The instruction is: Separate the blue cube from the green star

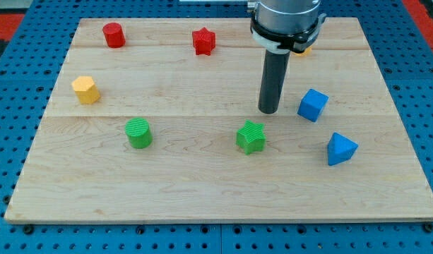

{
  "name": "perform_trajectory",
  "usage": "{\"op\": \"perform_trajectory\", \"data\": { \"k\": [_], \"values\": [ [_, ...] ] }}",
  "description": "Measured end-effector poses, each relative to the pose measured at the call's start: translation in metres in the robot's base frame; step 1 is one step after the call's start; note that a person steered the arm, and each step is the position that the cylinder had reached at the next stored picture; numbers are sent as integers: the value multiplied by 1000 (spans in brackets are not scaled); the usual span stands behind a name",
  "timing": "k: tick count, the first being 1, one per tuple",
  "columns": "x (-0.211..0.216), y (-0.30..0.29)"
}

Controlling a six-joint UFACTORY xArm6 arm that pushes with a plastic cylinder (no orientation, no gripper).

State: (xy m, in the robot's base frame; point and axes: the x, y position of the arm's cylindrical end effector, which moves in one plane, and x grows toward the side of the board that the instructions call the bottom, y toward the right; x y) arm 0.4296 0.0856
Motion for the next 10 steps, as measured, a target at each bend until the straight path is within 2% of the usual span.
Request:
{"op": "perform_trajectory", "data": {
  "k": [3,7,8,10],
  "values": [
    [2,46],
    [2,8],
    [22,7],
    [23,7]
  ]
}}
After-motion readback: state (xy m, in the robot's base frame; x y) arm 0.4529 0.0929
